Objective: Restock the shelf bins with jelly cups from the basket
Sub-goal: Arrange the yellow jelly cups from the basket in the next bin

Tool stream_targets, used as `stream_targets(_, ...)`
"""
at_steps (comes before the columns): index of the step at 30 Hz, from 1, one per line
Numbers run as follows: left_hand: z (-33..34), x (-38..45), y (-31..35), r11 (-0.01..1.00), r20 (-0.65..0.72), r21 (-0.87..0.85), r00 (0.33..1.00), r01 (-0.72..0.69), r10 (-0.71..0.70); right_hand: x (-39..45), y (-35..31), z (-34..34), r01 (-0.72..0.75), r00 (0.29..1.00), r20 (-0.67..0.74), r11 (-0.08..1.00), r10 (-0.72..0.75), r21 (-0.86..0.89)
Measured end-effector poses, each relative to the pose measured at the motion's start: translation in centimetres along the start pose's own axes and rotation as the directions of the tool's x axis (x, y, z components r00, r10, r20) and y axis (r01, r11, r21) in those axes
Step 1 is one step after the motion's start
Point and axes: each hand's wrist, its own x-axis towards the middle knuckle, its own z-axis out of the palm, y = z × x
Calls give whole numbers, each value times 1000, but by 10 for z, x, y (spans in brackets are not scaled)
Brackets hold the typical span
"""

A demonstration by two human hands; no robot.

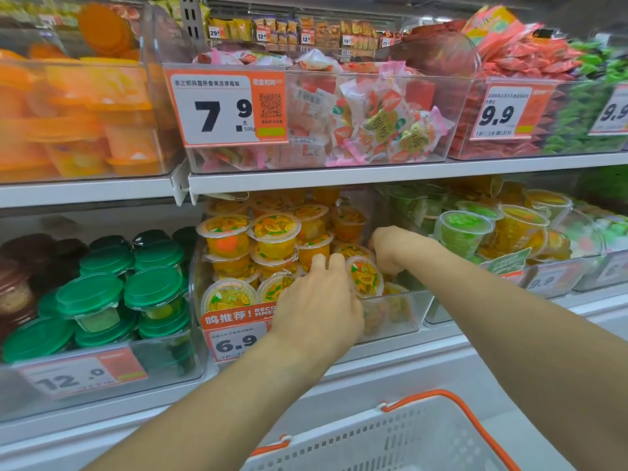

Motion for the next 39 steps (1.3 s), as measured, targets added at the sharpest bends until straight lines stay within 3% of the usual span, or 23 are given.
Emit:
stream_targets(5,0,0,-3,1000,3,-12,1000,-3,3,9,9,15,146,955,-226,967,-192,-207)
stream_targets(9,1,3,-4,1000,6,-18,1000,3,-3,12,10,19,180,949,-204,946,-239,-270)
stream_targets(17,2,3,-5,999,-7,-34,1000,-1,1,14,6,21,199,950,-196,955,-243,-221)
stream_targets(30,1,5,-7,999,-17,-35,1000,-8,8,-5,17,0,202,911,-307,948,-274,-246)
stream_targets(39,-5,5,0,998,-13,59,1000,-11,12,-21,10,1,116,915,-363,978,-174,-175)
